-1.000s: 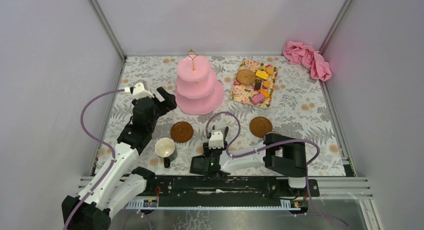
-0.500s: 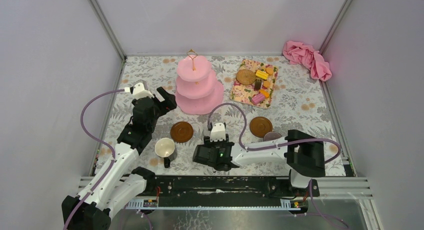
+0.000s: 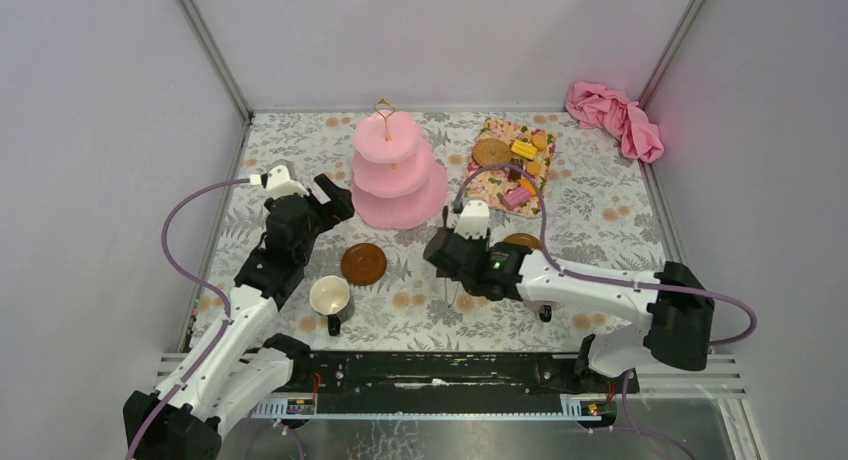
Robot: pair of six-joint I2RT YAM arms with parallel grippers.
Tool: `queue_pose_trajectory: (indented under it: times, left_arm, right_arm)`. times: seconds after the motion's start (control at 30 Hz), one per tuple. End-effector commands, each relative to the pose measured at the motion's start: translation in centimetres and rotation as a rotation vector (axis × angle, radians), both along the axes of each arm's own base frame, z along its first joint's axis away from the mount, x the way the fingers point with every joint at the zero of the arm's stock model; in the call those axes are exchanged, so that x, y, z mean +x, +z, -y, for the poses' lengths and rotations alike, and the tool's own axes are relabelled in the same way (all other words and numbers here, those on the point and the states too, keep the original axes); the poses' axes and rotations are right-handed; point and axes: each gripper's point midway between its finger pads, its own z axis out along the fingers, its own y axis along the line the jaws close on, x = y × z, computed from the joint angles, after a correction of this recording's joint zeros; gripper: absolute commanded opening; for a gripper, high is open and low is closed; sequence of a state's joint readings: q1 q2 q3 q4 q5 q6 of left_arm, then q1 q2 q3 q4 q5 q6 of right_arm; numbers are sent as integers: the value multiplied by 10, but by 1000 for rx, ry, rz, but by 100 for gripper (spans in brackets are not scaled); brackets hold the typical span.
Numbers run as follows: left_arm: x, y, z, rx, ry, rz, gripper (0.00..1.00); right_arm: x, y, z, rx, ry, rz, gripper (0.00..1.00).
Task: Serve the afternoon tea
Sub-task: Pick up the clamp from the center of the board, then place the clamp on the tray.
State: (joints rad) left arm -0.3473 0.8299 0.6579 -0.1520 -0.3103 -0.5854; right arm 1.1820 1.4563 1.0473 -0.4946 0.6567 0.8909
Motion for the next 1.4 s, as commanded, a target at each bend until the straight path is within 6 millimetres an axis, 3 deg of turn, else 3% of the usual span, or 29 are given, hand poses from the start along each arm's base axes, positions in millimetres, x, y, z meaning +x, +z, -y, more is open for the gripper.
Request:
queue_pose_trajectory:
  times: [0.0, 0.27, 0.6, 0.83, 1.07, 1.27, 1.37]
  left_arm:
    - [3, 12, 3, -12, -12, 58, 100]
    - [1, 15, 5, -19, -17, 66, 100]
    - [1, 16, 6, -28, -26, 67, 100]
    - [1, 17, 7, -28, -29, 71, 100]
    - [1, 18, 5, -21, -24, 73, 100]
    - [1, 16, 6, -21, -26, 67, 100]
    - [2, 14, 7, -24, -29, 62, 100]
  right_arm:
    - [22, 17, 33, -21, -11, -3, 59]
    - [85, 17, 88, -46, -122, -43, 59]
    - [168, 8, 111, -61, -133, -101, 59]
    - [208, -3, 124, -26, -144, -157, 59]
    - [207, -20, 103, 35, -43, -216, 51]
    - [189, -40, 75, 11, 51, -241, 51]
    - [186, -49, 71, -4, 62, -258, 51]
